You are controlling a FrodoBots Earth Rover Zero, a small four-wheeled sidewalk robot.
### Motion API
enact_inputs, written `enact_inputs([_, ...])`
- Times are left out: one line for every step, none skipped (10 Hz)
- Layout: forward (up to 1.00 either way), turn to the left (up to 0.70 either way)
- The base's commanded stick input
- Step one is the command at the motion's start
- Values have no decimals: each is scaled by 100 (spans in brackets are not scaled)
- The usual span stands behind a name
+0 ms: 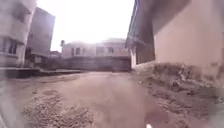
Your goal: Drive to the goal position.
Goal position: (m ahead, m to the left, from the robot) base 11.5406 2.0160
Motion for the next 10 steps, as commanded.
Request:
enact_inputs([70, 8])
enact_inputs([70, 8])
enact_inputs([70, 7])
enact_inputs([70, 6])
enact_inputs([70, 5])
enact_inputs([70, 3])
enact_inputs([70, 2])
enact_inputs([70, -14])
enact_inputs([70, -34])
enact_inputs([70, -34])
